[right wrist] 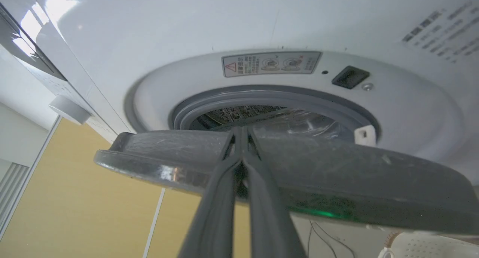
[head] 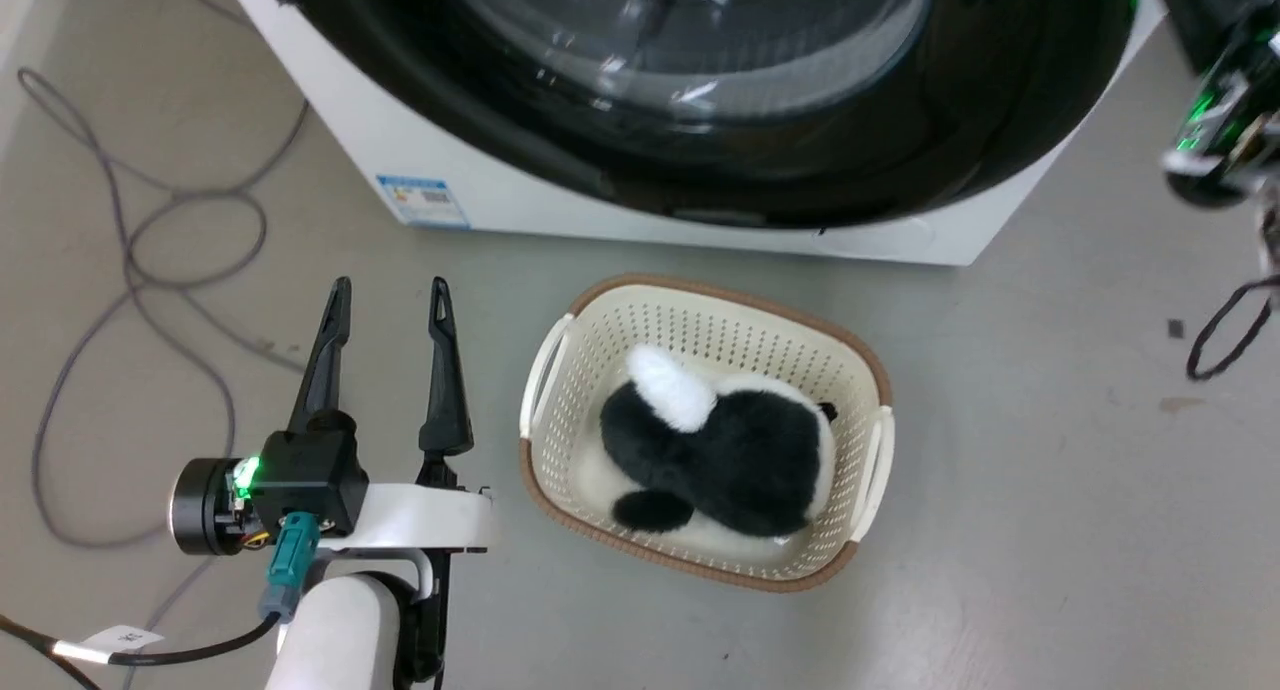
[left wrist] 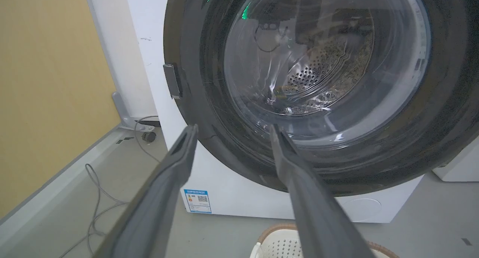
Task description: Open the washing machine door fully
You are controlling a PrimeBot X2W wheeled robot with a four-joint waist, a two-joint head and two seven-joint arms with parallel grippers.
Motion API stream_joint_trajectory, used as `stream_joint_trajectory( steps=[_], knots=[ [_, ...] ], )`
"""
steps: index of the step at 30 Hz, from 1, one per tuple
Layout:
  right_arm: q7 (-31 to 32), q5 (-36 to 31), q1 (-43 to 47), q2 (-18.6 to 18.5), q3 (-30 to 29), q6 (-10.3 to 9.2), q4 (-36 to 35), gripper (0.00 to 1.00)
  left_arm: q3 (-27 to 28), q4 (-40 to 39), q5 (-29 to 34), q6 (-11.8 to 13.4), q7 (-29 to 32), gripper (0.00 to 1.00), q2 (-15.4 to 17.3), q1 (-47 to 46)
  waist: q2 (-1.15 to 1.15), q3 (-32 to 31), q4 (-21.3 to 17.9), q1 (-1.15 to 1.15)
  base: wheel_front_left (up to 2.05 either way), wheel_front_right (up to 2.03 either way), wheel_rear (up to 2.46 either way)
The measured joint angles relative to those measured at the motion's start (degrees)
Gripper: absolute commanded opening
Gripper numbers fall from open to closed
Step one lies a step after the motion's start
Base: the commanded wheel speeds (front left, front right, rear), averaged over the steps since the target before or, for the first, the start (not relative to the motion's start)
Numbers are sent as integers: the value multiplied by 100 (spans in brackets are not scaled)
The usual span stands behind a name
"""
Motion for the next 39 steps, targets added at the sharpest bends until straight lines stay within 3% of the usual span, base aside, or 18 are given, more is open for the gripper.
stream_joint_trajectory(
  steps=[21,39],
  knots=[
    [244,-31,1879,501,312,11,-877,0,289,156,97,-186,0,100,0,640,0,-1036,-311,-1,0,0,0],
    [230,77,3608,1126,403,-2,-1675,0,366,231,152,-297,0,100,0,1155,0,-1844,-255,-1,0,0,0]
  ],
)
